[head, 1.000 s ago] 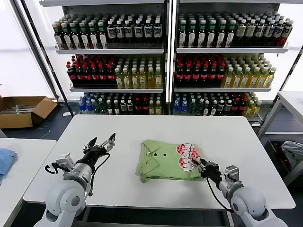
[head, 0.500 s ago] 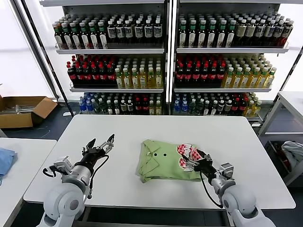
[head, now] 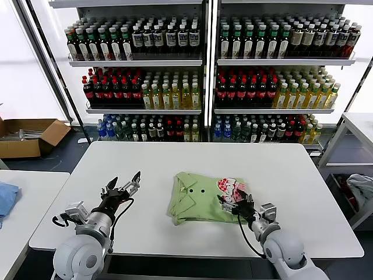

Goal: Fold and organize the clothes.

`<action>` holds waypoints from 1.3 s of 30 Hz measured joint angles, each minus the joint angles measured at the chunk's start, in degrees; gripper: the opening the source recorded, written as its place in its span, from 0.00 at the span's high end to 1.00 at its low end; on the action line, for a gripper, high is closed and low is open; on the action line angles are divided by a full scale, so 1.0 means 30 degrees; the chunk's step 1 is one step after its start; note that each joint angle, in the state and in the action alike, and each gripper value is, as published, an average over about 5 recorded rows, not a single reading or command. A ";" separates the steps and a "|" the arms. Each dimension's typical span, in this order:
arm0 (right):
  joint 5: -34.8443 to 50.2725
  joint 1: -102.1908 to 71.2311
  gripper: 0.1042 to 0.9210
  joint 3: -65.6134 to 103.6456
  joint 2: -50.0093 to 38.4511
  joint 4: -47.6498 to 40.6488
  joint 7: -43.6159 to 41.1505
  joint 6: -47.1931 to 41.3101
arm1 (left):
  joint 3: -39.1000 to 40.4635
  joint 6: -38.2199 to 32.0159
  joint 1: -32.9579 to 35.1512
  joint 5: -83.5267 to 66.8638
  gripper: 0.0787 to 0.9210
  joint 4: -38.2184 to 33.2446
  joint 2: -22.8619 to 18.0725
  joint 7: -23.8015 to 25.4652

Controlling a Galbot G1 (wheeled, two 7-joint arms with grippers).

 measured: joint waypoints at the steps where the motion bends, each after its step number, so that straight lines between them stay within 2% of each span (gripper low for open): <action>1: 0.0019 -0.0041 0.12 0.0191 -0.0114 0.0195 -0.0014 0.0173 | -0.0080 -0.0055 -0.0016 0.0070 0.12 0.0047 0.0032 0.0101; 10: 0.0165 -0.1401 0.12 0.3460 -0.1336 0.2177 -0.0675 0.2046 | -0.0942 -0.0993 0.0051 0.1718 0.12 0.0698 0.0153 0.1773; 16: 0.0064 -0.3449 0.12 0.6131 -0.1432 0.3504 -0.1326 0.3284 | -0.1495 -0.2532 0.0549 0.4071 0.12 0.0961 -0.0132 0.3250; 29: -0.1244 -0.8047 0.12 0.9013 -0.0065 0.5149 -0.2123 0.5416 | -0.2990 -0.7149 0.2796 0.9963 0.12 0.1110 -0.1438 0.6763; 39: -0.1796 -0.9642 0.12 0.9231 0.0723 0.5634 -0.2417 0.5927 | -0.3765 -0.8923 0.3749 1.2352 0.12 0.1321 -0.2627 0.8490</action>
